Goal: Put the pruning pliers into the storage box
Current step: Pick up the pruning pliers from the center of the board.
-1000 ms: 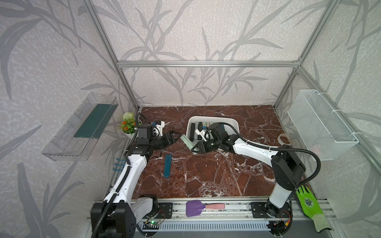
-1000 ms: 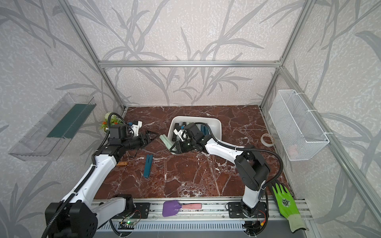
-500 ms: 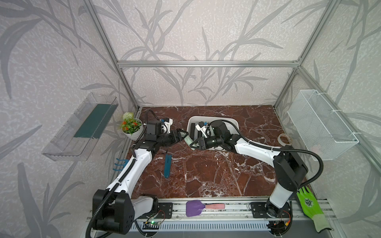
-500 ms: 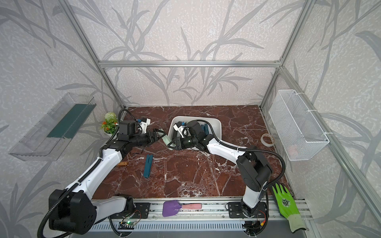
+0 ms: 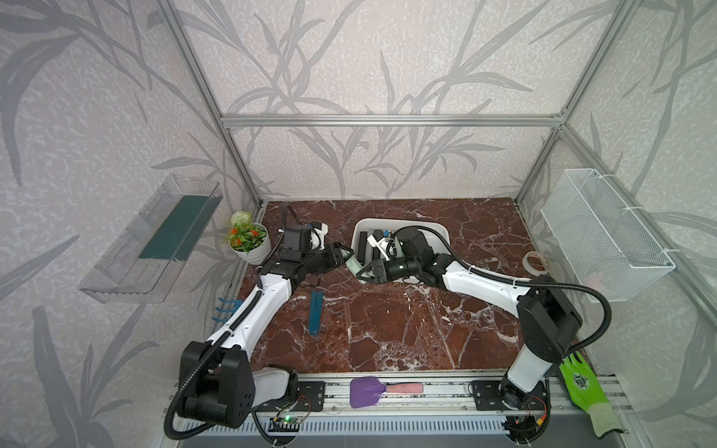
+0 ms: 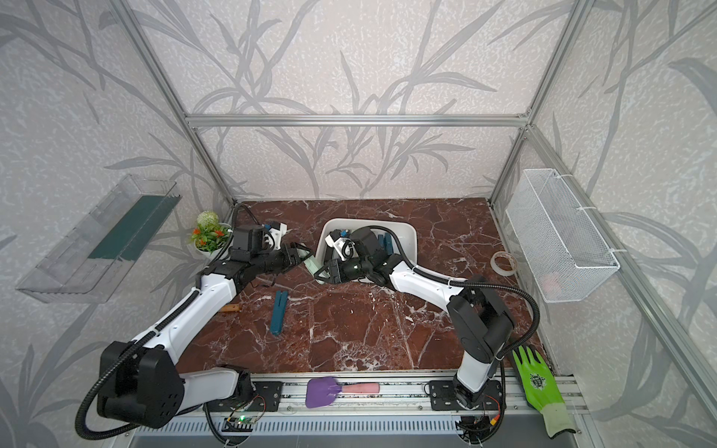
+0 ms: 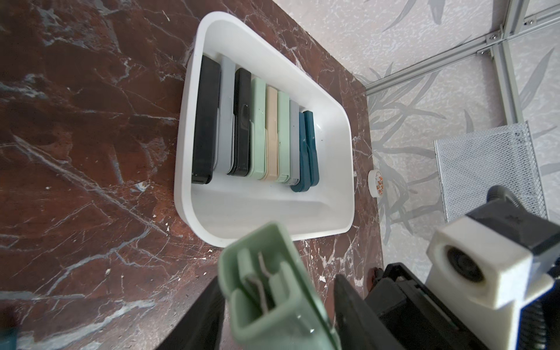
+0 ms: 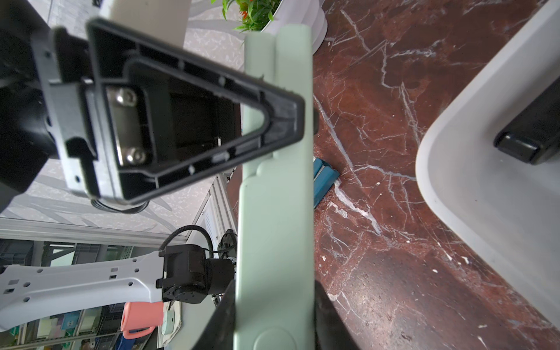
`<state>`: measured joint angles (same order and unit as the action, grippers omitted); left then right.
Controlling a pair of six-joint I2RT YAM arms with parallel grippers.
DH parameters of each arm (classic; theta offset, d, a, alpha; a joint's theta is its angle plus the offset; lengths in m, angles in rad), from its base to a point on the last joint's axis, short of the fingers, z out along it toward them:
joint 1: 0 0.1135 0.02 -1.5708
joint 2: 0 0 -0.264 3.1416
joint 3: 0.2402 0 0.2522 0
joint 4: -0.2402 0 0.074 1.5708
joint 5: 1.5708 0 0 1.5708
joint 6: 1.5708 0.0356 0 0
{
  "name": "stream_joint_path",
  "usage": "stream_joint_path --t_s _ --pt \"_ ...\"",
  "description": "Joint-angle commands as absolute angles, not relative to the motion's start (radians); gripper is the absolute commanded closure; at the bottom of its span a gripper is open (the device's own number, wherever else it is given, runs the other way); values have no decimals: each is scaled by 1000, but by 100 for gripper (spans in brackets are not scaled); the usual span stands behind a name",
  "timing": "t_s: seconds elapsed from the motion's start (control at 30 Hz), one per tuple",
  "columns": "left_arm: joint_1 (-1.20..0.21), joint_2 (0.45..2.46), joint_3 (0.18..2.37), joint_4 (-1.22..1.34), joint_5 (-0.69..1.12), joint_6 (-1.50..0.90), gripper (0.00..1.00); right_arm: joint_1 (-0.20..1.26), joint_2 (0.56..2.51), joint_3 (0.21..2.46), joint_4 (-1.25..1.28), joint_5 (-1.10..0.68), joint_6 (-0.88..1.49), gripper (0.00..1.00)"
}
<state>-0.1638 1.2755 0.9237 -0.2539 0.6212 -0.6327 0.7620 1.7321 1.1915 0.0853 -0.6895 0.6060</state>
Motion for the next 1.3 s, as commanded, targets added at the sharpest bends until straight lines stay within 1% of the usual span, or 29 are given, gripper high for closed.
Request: stream_joint_path --t_s 0.0,0.23,0.3,0.37,0.5,0.57,0.6,0.7,0.77,0.87,1.0,1.1,1.27 --pt "-170 1292 962 -251 598 -641 48 782 1692 1215 91 -689 559 73" --pt "-176 1303 974 -267 576 -642 60 797 1701 1234 58 -653 537 73" --pt "-176 1302 976 -276 568 -640 64 798 1701 1242 46 -638 534 71" --pt "-176 1302 979 -287 558 -638 68 798 1727 1256 18 -616 520 66" --pt "-177 1307 994 -316 539 -629 77 798 1730 1288 -68 -554 467 49" --pt "-178 1321 1013 -348 526 -615 88 798 1722 1303 -106 -525 434 40" --pt "-179 1326 1020 -364 516 -609 91 798 1719 1308 -124 -508 425 37" --pt "-185 1342 1042 -416 463 -597 95 801 1713 1323 -163 -474 391 33" --pt "-186 1357 1064 -463 414 -607 95 823 1669 1327 -197 -402 336 31" --pt "-190 1399 1130 -547 357 -652 95 901 1659 1345 -271 -176 199 31" --pt "-222 1465 1229 -663 282 -717 99 1002 1650 1304 -193 63 70 31" --pt "-245 1501 1263 -699 264 -767 100 1072 1679 1311 -131 183 2 31" --pt "-271 1527 1290 -712 282 -828 100 1124 1770 1347 -45 335 -88 31"
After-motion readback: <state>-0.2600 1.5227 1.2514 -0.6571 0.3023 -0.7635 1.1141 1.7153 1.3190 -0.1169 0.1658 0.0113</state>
